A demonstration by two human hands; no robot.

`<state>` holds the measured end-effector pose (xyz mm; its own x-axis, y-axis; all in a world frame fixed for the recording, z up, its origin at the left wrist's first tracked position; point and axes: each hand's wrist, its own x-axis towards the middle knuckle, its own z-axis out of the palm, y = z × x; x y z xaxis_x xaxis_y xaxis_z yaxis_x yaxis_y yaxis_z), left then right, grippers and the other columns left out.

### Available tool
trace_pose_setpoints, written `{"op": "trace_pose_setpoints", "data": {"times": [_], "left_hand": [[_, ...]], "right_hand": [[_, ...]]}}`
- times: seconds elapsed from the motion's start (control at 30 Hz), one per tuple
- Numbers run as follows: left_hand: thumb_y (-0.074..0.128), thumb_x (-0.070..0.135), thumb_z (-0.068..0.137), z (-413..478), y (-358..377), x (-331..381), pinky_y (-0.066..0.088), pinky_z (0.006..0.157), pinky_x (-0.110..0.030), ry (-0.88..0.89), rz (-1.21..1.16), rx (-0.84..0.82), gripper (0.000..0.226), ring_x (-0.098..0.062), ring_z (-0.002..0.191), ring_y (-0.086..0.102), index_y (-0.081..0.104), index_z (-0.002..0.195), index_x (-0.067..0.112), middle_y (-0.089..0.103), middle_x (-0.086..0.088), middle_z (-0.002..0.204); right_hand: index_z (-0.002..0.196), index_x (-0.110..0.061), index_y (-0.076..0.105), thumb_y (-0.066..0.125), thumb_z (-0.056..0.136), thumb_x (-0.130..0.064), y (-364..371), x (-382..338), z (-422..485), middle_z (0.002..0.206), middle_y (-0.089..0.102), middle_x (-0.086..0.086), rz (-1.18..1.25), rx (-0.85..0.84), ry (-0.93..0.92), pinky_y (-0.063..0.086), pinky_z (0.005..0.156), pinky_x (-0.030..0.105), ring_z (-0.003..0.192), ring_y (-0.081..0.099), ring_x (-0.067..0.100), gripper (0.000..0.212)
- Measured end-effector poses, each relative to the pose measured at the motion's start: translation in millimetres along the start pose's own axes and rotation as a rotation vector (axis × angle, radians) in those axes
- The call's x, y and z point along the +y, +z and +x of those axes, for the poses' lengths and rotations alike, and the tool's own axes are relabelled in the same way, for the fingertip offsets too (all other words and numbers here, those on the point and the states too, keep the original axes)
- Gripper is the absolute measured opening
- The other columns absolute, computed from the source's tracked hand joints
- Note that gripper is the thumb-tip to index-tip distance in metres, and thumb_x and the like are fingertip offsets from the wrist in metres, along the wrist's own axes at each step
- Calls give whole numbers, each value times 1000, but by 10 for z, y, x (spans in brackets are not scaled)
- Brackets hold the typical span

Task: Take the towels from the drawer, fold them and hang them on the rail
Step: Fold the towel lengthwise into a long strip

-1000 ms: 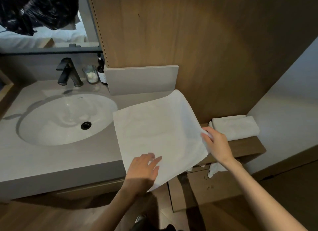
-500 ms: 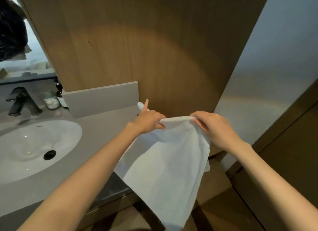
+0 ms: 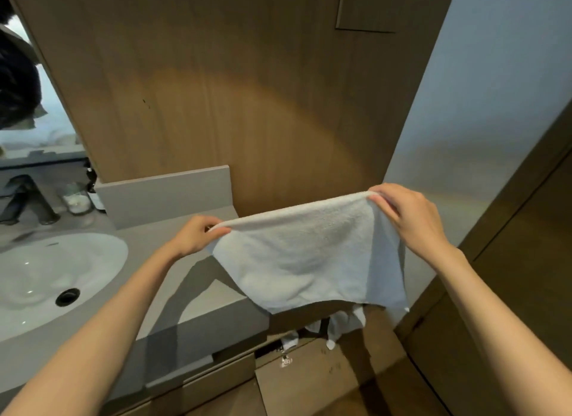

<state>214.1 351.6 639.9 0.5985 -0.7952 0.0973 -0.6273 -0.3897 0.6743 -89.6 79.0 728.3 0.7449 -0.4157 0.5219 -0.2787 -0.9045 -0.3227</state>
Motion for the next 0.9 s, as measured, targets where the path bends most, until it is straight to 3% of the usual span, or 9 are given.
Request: {"op": "trace_pose_setpoints", "data": {"times": [0.13, 0.2, 0.3, 0.4, 0.63, 0.8, 0.9], "left_hand": [[59, 27, 94, -21, -486, 247, 35, 56, -18, -11, -39, 270, 27, -6, 61, 47, 60, 67, 22, 56, 6, 66], [60, 30, 94, -29, -750, 313, 34, 54, -21, -19, -93, 406, 32, -10, 59, 46, 57, 64, 19, 54, 3, 63], [65, 34, 90, -82, -1109, 335, 35, 52, -22, -30, -114, 562, 36, -16, 55, 46, 59, 63, 11, 56, -5, 60], [68, 39, 86, -115, -1349, 263, 37, 54, -27, -80, -94, 654, 37, -15, 55, 48, 58, 65, 10, 58, -5, 61], [68, 53, 80, 7, -1910, -156, 42, 57, -31, -198, 30, 797, 42, -23, 60, 59, 63, 70, 13, 63, -5, 62], [72, 52, 77, 180, -2379, -384, 54, 60, -40, -106, -56, 874, 38, -28, 55, 64, 63, 67, 17, 64, -6, 58], [76, 38, 78, 165, -2562, -479, 55, 54, -32, 19, -87, 906, 23, -15, 52, 62, 65, 67, 21, 64, 2, 63]], "right_hand": [[96, -33, 58, 37, 102, -45, 40, -36, 209, 94, 64, -12, -32, 85, 46, 42, 65, 34, 87, 60, 16, 26], [91, -27, 55, 38, 101, -47, 58, -95, 390, 83, 59, -10, -43, 111, 90, 33, 63, 32, 78, 56, 19, 28], [84, -24, 53, 42, 98, -53, 83, -261, 701, 72, 55, -9, 3, 140, 122, 34, 63, 31, 67, 51, 16, 34], [78, -23, 56, 50, 92, -58, 198, -402, 1007, 68, 55, -11, 64, 142, 127, 33, 60, 27, 64, 51, 7, 38], [69, -22, 57, 57, 85, -62, 871, -823, 1726, 65, 57, -8, 102, 92, 65, 37, 54, 22, 61, 56, 12, 43], [76, -19, 62, 56, 88, -57, 1111, -1060, 2201, 69, 62, -4, 75, 204, 7, 48, 58, 27, 61, 57, 12, 40], [76, -20, 61, 56, 92, -51, 1184, -1132, 2273, 69, 58, -5, 61, 234, -58, 37, 54, 22, 65, 53, 11, 35]]}}
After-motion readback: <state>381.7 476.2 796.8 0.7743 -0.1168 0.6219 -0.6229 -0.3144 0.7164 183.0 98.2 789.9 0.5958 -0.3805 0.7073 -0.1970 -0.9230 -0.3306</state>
